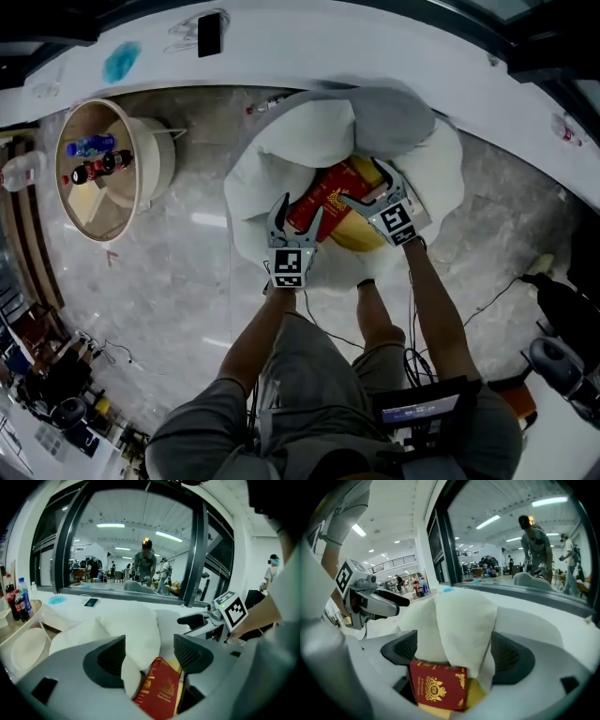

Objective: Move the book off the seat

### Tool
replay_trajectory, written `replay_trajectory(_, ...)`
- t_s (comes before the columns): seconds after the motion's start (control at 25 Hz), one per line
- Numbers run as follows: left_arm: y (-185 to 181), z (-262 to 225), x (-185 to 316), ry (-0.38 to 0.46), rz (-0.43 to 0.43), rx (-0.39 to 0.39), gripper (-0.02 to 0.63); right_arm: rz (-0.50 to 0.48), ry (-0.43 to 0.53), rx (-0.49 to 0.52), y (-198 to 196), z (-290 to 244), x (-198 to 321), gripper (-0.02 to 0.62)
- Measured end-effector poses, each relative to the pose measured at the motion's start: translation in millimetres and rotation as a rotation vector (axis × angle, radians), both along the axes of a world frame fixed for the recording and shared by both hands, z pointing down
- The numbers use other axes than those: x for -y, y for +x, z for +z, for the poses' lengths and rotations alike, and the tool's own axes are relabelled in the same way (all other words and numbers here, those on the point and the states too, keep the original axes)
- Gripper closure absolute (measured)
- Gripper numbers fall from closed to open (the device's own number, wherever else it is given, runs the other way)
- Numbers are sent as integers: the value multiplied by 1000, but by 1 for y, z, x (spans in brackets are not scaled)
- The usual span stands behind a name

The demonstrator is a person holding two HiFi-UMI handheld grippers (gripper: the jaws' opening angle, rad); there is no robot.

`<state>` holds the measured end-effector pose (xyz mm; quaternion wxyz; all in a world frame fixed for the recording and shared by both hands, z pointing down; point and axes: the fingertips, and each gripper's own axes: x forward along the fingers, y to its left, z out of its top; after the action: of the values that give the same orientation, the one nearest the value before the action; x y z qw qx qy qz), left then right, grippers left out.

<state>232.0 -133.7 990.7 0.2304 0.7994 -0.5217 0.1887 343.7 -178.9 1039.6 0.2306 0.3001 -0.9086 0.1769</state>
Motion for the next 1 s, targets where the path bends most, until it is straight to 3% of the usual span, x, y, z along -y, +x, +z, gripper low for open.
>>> replay_trajectory(0.16, -1, 52, -27, -63, 3, -4, 286, -53, -48, -34, -2, 59, -11, 117)
replay_trajectory(0.28, -3, 93, -45, -116, -32, -7, 243, -109, -84, -60, -10, 100, -16, 117)
replay_trajectory(0.48, -16, 163, -107, -325, -247, -24, 185, -169, -180, -102, -13, 157, -39, 117)
replay_trajectory(0.6, -19, 206, -145, -458, -356, -84, 163, -198, -219, -156, -14, 182, -46, 117)
replay_trajectory(0.76, -6, 246, -157, -524, -283, -128, 161, -221, -261, -231, -13, 205, -56, 115)
replay_trajectory(0.84, -6, 253, -151, -533, -289, -131, 154, -237, -296, -271, -9, 226, -62, 115)
replay_trajectory(1.0, -1, 263, -150, -557, -255, -45, 139, -308, -339, -324, -4, 245, -72, 100)
